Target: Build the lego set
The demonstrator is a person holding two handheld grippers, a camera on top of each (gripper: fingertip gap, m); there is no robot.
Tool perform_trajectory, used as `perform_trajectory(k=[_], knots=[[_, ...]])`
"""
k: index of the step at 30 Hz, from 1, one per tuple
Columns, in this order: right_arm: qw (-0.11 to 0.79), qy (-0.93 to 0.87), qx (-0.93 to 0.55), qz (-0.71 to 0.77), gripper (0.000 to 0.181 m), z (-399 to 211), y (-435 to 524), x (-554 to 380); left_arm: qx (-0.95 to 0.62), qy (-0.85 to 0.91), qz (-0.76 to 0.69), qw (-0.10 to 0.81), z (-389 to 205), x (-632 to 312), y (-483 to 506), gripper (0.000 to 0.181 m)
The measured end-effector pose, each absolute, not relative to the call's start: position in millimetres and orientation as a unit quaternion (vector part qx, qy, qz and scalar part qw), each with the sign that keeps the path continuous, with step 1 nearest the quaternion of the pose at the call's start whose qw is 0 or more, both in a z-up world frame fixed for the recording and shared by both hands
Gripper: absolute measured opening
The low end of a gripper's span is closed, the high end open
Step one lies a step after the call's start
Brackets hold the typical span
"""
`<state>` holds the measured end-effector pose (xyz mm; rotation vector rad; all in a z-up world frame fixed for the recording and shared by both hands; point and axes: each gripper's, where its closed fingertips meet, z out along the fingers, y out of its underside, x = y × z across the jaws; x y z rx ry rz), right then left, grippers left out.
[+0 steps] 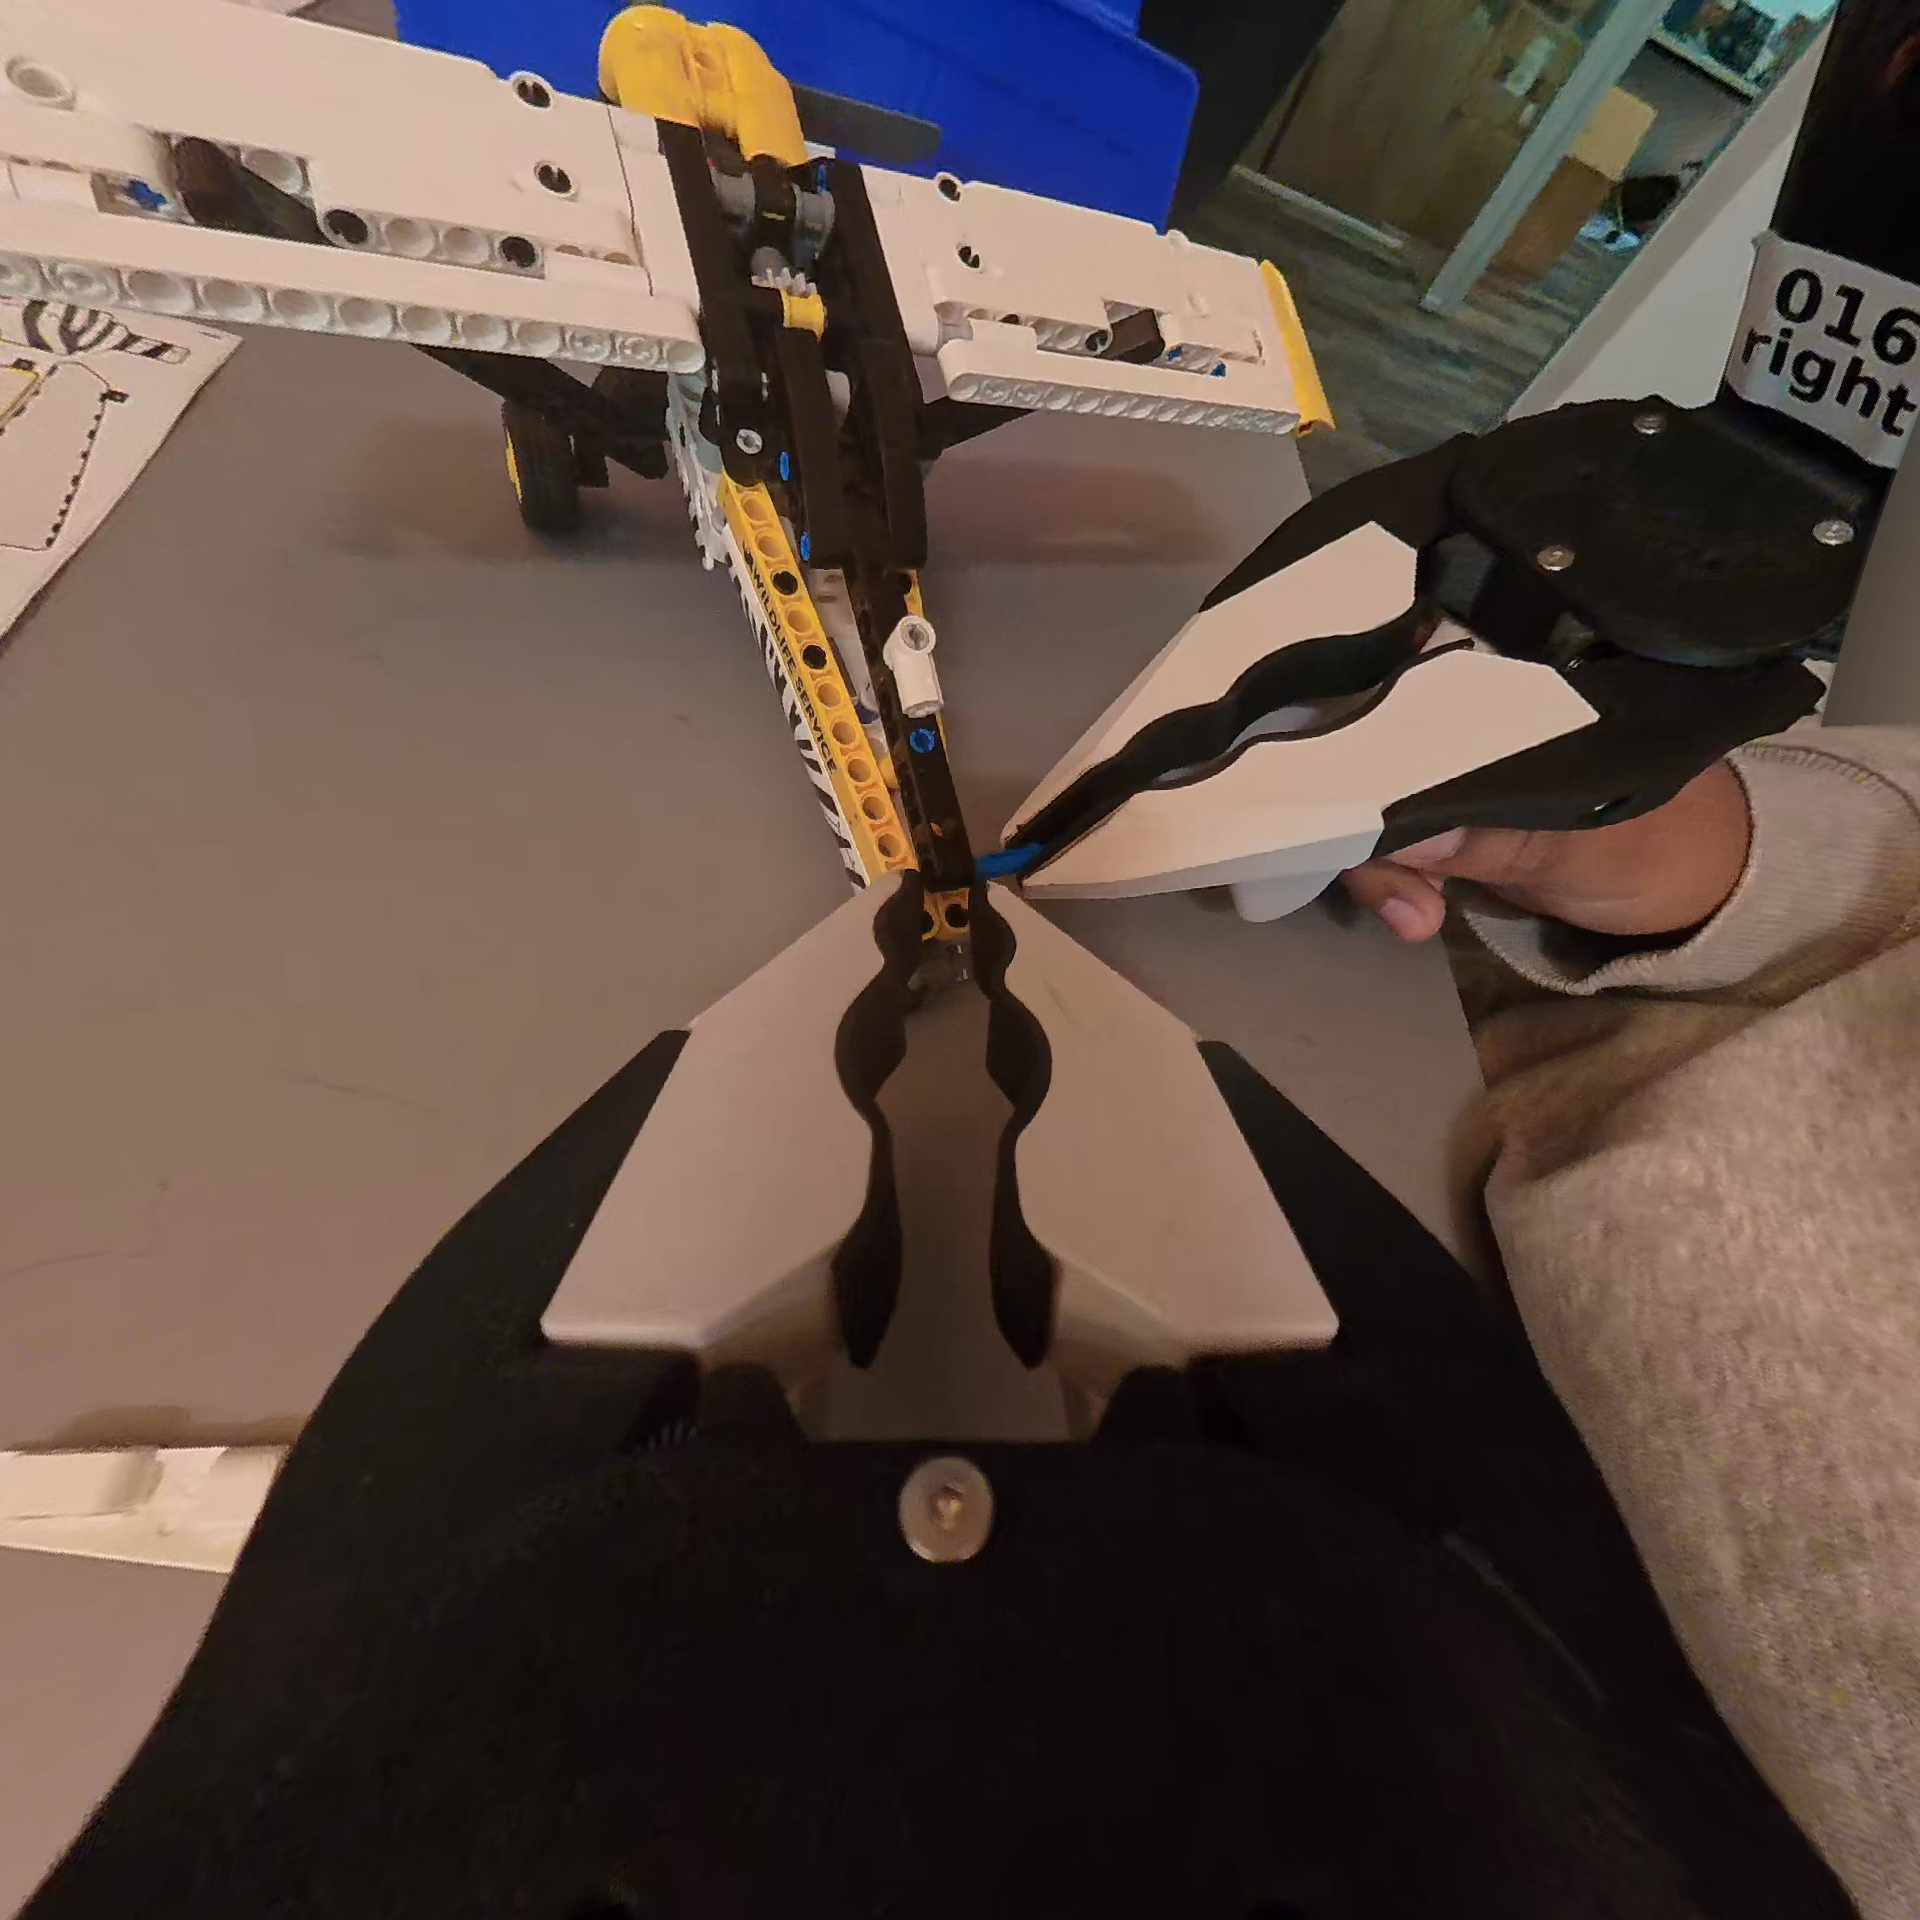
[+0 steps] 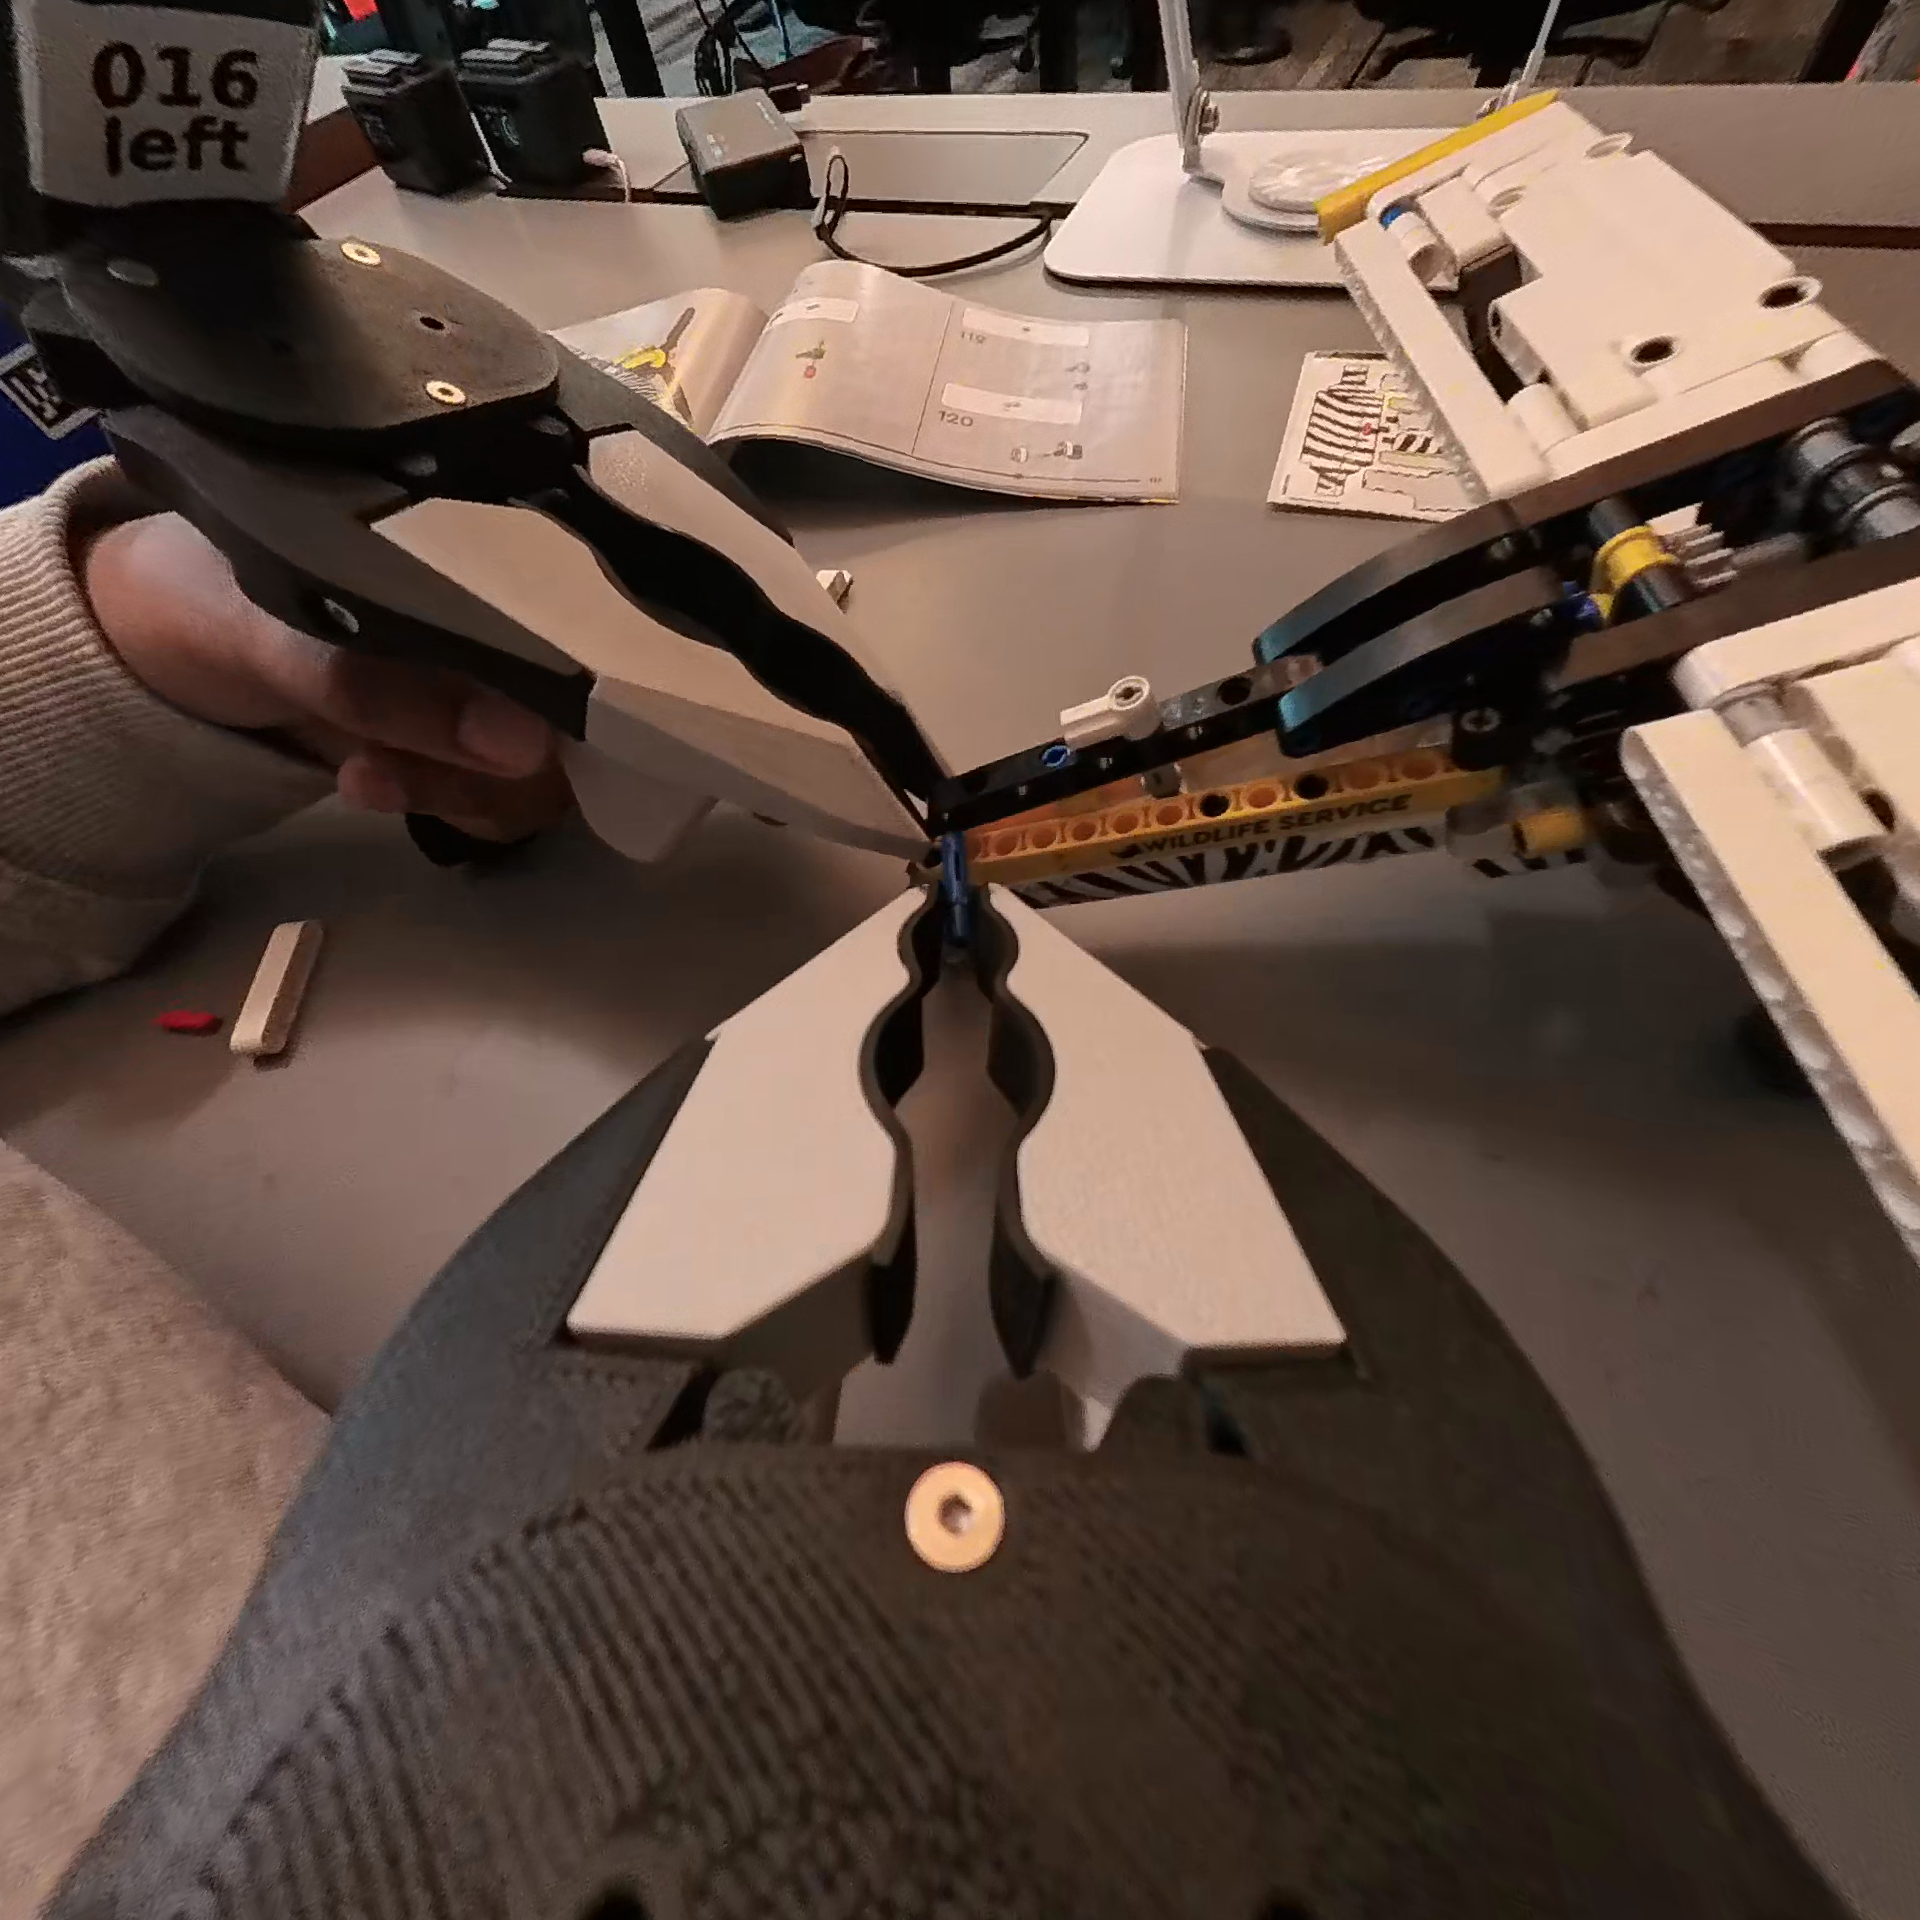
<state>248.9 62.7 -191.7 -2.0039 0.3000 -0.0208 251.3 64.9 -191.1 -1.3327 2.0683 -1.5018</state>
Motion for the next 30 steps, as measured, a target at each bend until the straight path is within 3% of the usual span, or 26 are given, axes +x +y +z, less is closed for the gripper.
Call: perform_trajectory(k=[30], knots=[[0.542, 0.146, -0.826, 0.044, 0.003, -187.2, 62.8, 250.1, -0.459, 0.72, -0.495, 0.16, -192.7, 253.1, 69.1, 0.0]])
